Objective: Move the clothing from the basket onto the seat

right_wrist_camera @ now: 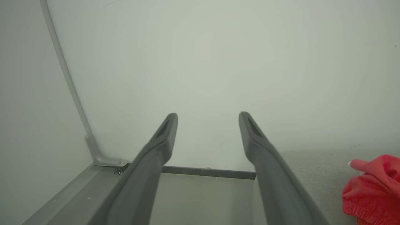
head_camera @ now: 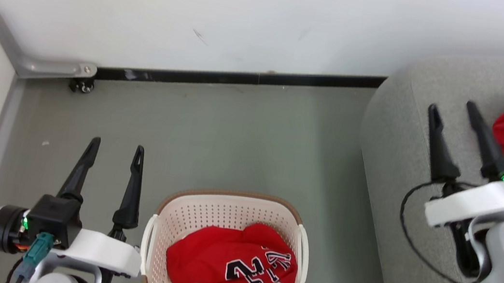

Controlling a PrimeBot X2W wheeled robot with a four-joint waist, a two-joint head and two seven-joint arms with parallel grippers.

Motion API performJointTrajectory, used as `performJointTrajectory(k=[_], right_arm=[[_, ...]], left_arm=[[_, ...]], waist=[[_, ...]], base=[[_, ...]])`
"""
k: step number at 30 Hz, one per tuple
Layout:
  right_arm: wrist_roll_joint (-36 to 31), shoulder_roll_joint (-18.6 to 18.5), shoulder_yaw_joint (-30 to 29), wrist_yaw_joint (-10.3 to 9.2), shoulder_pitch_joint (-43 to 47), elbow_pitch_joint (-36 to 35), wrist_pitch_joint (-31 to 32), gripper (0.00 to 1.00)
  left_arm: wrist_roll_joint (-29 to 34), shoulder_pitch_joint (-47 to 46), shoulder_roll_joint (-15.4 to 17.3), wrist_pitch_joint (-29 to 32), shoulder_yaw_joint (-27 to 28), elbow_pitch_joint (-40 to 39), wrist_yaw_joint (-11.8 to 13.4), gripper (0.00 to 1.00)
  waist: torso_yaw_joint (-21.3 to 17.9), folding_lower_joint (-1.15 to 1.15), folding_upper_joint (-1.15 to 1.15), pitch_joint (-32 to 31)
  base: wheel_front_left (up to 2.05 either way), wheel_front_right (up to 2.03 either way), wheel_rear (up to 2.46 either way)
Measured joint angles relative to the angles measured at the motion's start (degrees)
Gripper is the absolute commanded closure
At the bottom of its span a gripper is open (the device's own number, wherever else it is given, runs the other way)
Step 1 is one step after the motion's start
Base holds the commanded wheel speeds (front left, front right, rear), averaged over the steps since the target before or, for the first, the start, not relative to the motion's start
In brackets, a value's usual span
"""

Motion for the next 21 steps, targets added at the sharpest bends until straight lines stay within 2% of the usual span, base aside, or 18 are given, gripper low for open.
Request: performJointTrajectory(k=[8, 21], right_arm=[[-3.28, 3.12, -1.41, 0.0, 5.75, -1.86, -0.01, 0.0], [-7.48, 9.11, -3.13, 0.0, 15.59, -5.5, 0.0, 0.0]], left_arm=[[-0.21, 1.75, -0.73, -0.23, 0.08, 1.15, 0.1, 0.0], [-0.82, 5.64, -1.11, -0.24, 1.38, 2.91, 1.94, 0.0]], waist=[[0.81, 0.0, 0.0, -2.96], [1.14, 0.0, 0.0, -7.36]], base=[[0.0, 0.0, 0.0], [0.0, 0.0, 0.0]])
